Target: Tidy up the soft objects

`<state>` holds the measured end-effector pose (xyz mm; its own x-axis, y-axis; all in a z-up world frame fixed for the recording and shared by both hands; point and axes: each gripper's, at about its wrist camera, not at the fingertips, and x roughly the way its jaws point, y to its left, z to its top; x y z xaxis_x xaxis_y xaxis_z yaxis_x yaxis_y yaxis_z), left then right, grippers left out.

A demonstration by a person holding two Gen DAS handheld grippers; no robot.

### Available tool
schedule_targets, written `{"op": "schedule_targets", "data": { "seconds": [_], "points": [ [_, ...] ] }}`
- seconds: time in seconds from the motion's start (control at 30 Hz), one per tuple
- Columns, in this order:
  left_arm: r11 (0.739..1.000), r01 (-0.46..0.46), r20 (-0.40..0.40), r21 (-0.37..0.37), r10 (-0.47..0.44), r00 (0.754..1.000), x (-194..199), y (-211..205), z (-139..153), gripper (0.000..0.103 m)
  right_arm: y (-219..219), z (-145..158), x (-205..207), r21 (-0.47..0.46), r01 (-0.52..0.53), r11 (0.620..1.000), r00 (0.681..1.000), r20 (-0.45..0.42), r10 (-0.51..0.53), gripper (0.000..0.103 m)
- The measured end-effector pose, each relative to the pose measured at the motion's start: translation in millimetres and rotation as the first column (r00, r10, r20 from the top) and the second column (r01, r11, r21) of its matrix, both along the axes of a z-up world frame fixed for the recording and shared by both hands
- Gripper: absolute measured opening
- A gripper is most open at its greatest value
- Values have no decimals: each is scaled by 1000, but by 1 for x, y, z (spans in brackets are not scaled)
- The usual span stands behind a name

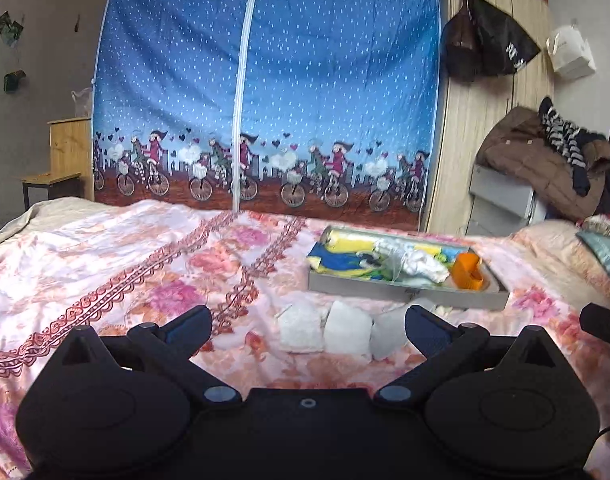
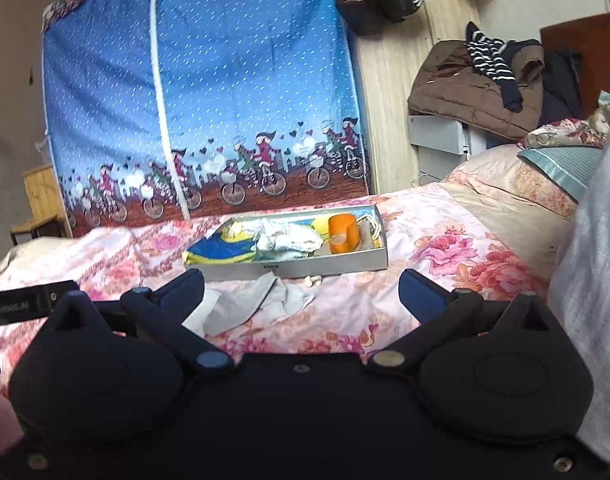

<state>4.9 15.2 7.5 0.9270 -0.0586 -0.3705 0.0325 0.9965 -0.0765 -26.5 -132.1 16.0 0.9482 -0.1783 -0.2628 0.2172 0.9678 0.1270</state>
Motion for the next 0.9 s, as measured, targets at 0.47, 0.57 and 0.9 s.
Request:
{"op": "schedule_targets", "data": {
  "seconds": [0.47,0.57,0.9],
  "points": [
    [999,-32,-123,-6,31,992,24,3,-16,102,9,-12,31,-45,-30,999,987,-158,23,103],
    [1000,-26,-131,5,27,991,26,0,-18,102,7,-16,31,-28,-26,999,984,-174,20,103],
    [1000,-22,-136,17,24,990,28,-3,-20,102,10,-21,30,-28,-24,999,982,-188,19,103]
  ]
}}
